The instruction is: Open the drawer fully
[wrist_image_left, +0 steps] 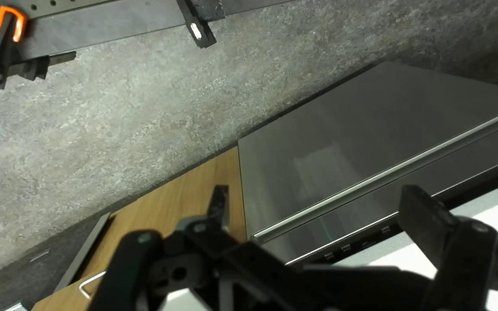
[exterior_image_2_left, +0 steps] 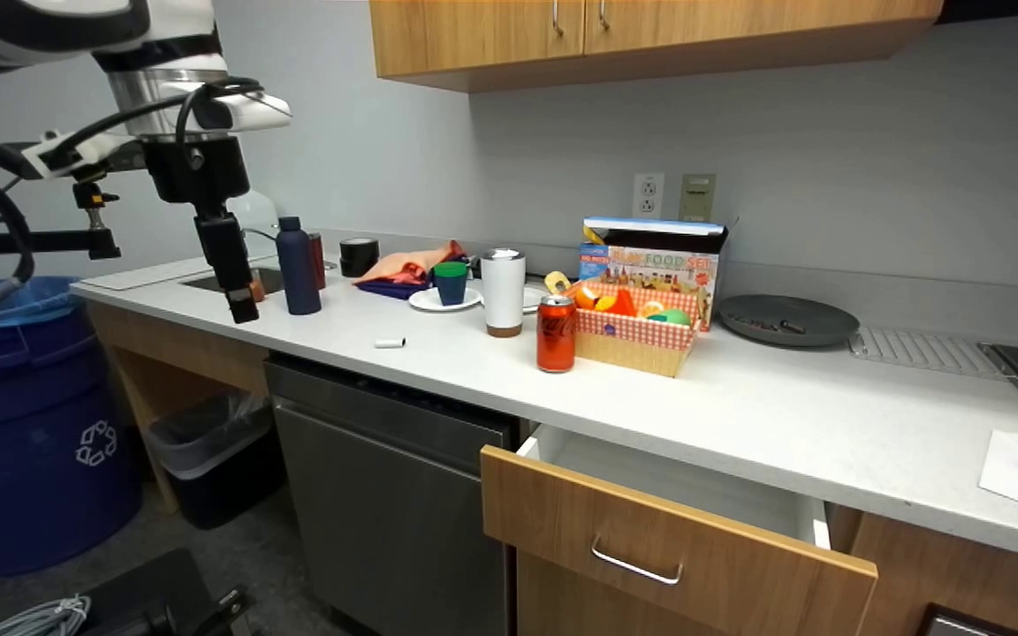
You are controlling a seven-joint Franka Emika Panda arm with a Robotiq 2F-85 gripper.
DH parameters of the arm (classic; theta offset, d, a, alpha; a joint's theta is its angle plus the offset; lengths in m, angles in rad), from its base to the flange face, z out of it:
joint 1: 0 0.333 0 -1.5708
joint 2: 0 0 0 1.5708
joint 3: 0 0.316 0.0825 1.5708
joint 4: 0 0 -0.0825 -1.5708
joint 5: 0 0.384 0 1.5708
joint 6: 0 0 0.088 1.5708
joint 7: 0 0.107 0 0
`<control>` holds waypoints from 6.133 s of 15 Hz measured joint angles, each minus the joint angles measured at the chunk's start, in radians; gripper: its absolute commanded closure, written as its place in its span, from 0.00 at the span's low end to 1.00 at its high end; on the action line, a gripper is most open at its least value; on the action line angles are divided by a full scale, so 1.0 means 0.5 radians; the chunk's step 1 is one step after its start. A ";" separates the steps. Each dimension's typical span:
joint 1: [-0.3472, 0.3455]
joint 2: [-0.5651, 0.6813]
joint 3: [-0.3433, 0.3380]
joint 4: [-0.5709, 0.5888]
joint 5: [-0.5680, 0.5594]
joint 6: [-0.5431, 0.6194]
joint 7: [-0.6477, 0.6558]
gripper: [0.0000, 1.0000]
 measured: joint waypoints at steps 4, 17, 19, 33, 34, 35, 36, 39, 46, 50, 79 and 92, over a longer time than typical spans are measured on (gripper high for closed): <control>-0.216 0.094 -0.122 0.115 -0.220 0.061 -0.001 0.00; -0.667 1.047 -0.502 0.678 -0.776 0.418 0.077 0.00; -0.652 1.032 -0.502 0.678 -0.776 0.416 0.077 0.00; -0.644 1.565 -0.627 1.018 -1.009 0.416 0.412 0.00; -0.642 1.652 -0.659 1.095 -1.009 0.414 0.440 0.00; -0.639 1.739 -0.695 1.172 -1.009 0.409 0.466 0.00; -0.636 1.821 -0.732 1.246 -1.009 0.404 0.491 0.00; -0.622 2.044 -0.851 1.445 -1.003 0.376 0.559 0.00; -0.617 2.450 -1.030 1.748 -0.833 0.373 0.580 0.00; -0.617 2.633 -1.056 1.816 -0.743 0.373 0.582 0.00; -0.661 2.926 -1.231 1.800 -0.341 0.626 0.565 0.00; -0.670 2.360 -1.597 0.954 -0.614 0.690 0.463 0.00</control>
